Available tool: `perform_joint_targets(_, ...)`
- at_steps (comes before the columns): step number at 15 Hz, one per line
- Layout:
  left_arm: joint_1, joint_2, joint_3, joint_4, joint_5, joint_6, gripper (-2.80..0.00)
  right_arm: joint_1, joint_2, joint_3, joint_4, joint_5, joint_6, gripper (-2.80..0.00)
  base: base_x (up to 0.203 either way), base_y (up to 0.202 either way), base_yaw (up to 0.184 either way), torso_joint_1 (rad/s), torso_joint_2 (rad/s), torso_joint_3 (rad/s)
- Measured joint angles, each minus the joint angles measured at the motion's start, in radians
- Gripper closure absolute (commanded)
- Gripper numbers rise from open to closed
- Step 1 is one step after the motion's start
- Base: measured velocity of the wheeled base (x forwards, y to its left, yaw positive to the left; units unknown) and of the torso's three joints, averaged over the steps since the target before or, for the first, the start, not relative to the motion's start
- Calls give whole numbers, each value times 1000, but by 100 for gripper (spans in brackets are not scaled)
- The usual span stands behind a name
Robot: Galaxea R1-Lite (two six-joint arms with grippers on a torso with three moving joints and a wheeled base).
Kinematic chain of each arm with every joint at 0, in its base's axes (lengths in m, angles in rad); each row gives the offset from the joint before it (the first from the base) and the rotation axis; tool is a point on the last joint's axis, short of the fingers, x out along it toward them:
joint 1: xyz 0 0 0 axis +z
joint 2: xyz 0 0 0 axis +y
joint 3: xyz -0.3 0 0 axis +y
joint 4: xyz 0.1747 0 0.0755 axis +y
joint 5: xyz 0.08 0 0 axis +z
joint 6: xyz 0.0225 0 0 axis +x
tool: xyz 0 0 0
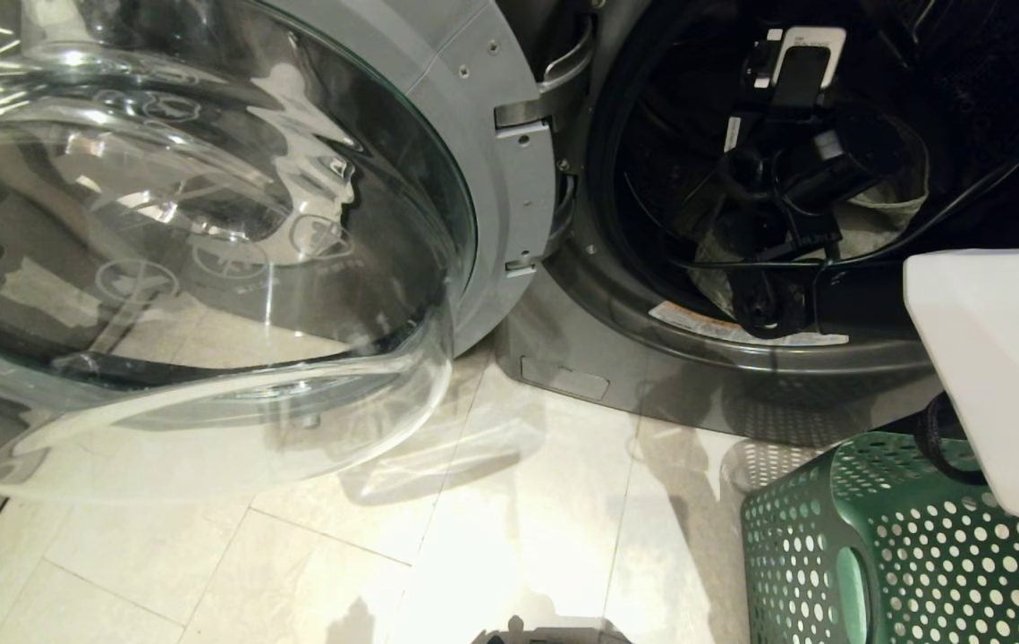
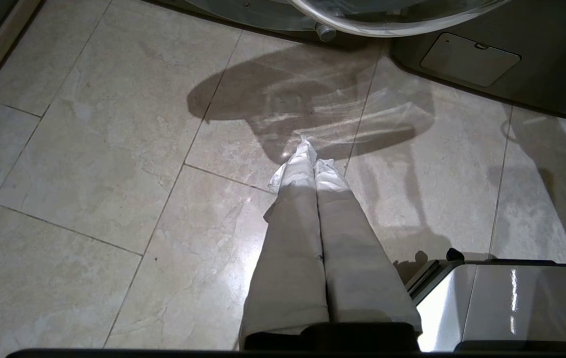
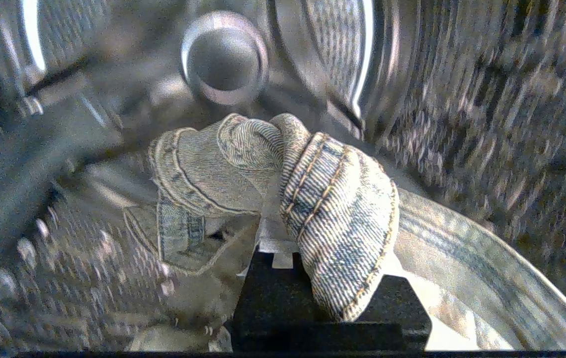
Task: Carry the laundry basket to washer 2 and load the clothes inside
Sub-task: Place the clothes into the washing machine
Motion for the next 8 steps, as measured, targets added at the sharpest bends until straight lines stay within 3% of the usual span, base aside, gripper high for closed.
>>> perform_joint_targets(2, -1, 0, 0, 0, 0, 0, 0, -1, 12, -1, 41, -81, 3, 0, 0, 0, 0, 0, 0, 0)
perform_joint_targets(5, -1, 0, 0, 0, 0, 0, 0, -3, 8, -1, 126, -277, 4, 0, 0, 0, 0, 0, 0, 0)
perform_joint_targets(8, -1, 0, 0, 0, 0, 0, 0, -14, -6, -1, 163, -302, 10, 0, 0, 0, 0, 0, 0, 0)
